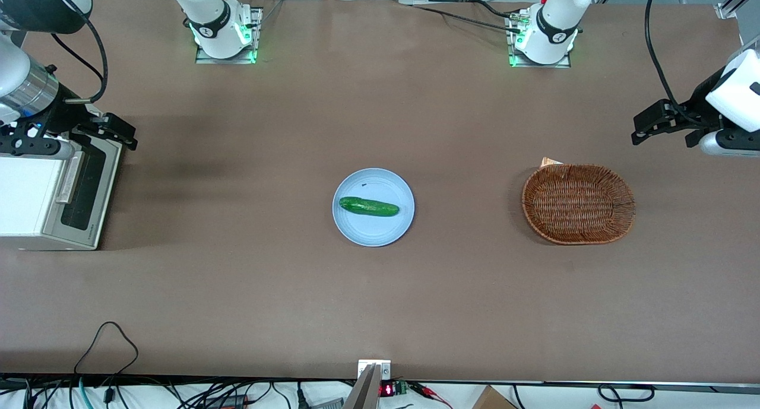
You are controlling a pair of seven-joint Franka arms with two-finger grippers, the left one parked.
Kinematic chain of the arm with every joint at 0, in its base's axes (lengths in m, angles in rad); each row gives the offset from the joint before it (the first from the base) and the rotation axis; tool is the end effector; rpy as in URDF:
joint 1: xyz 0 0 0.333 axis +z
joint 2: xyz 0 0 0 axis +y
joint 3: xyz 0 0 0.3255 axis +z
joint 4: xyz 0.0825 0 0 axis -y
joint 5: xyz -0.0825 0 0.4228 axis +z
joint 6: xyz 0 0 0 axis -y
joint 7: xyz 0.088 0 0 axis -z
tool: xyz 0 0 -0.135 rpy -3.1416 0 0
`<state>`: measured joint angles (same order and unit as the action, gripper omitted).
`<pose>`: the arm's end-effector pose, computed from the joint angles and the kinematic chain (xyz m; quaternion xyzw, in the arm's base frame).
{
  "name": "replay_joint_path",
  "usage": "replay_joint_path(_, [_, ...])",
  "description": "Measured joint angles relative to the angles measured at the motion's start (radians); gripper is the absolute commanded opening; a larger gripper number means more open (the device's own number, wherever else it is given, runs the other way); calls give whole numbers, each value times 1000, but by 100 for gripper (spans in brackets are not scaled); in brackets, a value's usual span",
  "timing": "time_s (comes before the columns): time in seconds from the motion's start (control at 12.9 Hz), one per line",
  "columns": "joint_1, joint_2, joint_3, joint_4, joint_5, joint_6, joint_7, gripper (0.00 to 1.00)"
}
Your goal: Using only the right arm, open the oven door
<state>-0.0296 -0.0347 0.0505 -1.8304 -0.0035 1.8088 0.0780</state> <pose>0.5914 0.0123 0.5134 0.9996 -0.0282 0.0066 0.0023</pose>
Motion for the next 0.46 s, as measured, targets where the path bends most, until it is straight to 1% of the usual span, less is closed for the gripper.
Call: replay_joint_path(0.46, [-1, 0, 0, 1, 0, -13, -1, 100])
